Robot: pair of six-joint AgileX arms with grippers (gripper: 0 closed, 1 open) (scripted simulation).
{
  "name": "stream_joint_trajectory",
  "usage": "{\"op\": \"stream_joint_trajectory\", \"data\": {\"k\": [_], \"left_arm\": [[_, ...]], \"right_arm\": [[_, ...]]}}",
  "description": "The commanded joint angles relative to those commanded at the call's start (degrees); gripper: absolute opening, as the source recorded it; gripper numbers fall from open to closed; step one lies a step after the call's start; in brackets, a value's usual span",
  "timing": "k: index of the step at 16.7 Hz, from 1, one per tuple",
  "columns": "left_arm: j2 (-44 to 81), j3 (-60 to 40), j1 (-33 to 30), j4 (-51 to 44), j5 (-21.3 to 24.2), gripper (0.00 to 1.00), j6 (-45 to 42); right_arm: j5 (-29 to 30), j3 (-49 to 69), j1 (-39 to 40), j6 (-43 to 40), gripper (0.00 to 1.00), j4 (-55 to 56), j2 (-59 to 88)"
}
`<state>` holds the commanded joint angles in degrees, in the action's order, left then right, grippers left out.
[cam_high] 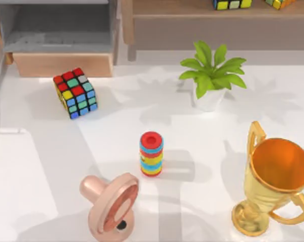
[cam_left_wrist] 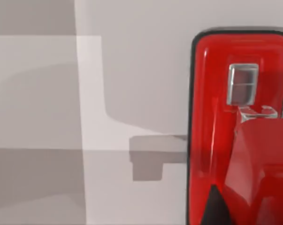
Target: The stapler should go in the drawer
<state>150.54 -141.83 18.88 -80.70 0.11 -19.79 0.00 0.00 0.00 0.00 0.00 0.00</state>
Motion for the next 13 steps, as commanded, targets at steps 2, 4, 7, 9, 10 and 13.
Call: {"op": "stream_joint_trajectory", "data": {"k": [2, 4, 7, 9, 10, 13], "left_arm": [[0.0, 0.0, 0.0, 0.0, 0.0, 0.30, 0.0], [0.0, 0.0, 0.0, 0.0, 0.0, 0.45, 0.0], [0.0, 0.0, 0.0, 0.0, 0.0, 0.68, 0.0], [0.0, 0.0, 0.0, 0.0, 0.0, 0.83, 0.0], [0.0, 0.0, 0.0, 0.0, 0.0, 0.90, 0.0], [0.0, 0.0, 0.0, 0.0, 0.0, 1.00, 0.0]], "right_arm": [[0.0, 0.0, 0.0, 0.0, 1.00, 0.0, 0.0], [0.0, 0.0, 0.0, 0.0, 1.00, 0.0, 0.0], [0.0, 0.0, 0.0, 0.0, 1.00, 0.0, 0.0], [0.0, 0.0, 0.0, 0.0, 1.00, 0.0, 0.0], [0.0, 0.0, 0.0, 0.0, 1.00, 0.0, 0.0], [0.0, 0.0, 0.0, 0.0, 1.00, 0.0, 0.0]]}}
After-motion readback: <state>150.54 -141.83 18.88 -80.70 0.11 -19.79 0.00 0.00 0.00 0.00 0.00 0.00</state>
